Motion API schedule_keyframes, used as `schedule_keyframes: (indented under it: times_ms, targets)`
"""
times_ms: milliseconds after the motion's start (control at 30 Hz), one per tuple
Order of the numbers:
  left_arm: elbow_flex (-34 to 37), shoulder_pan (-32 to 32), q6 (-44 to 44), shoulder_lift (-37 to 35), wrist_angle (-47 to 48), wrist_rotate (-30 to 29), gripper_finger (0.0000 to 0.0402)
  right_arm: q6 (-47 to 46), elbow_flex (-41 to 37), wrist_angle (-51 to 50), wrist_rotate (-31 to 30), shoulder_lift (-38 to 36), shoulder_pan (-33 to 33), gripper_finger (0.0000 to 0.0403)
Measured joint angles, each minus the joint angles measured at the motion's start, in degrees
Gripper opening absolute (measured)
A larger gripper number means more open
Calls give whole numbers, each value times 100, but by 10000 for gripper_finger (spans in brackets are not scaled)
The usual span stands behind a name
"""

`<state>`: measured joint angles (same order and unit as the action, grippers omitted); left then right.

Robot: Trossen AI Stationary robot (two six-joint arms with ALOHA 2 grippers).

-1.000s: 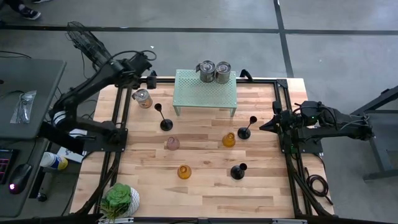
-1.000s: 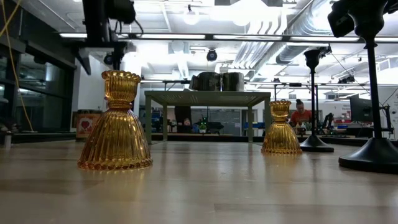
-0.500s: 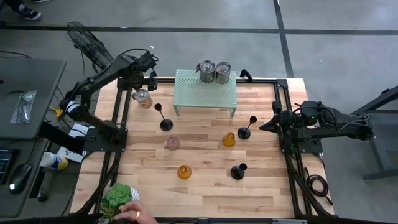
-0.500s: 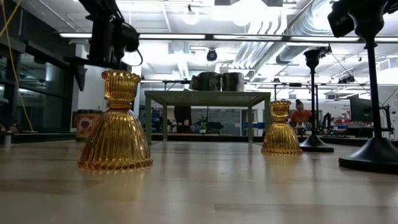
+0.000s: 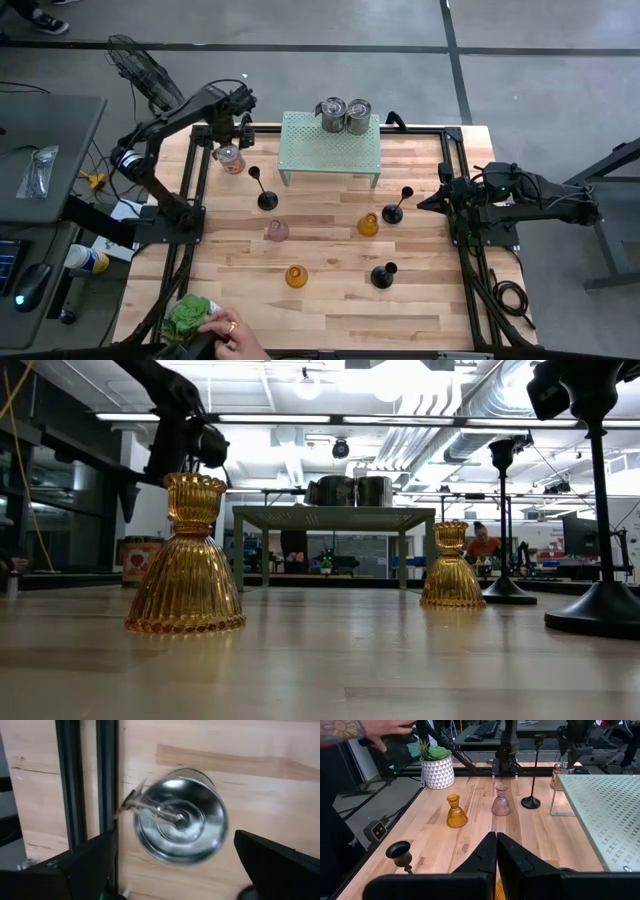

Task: Pick & Place candle stick holders
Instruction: Put the scented candle on the shelf

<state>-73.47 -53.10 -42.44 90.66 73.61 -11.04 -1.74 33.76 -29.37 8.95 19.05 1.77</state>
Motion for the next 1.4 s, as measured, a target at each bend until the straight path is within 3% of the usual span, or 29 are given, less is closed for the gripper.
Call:
schedule_keyframes:
  times_ms: [333,533,1400]
  targets:
    - [10,-244,20,131,-53,195,393,0,0,-2,0,0,1,3]
    - [390,-248,20,137,-408,422,393,0,0,0,-1,0,1,3]
    - [1177,-394,-11,117,-1562,67,393,0,0,0,-2,2,1,3]
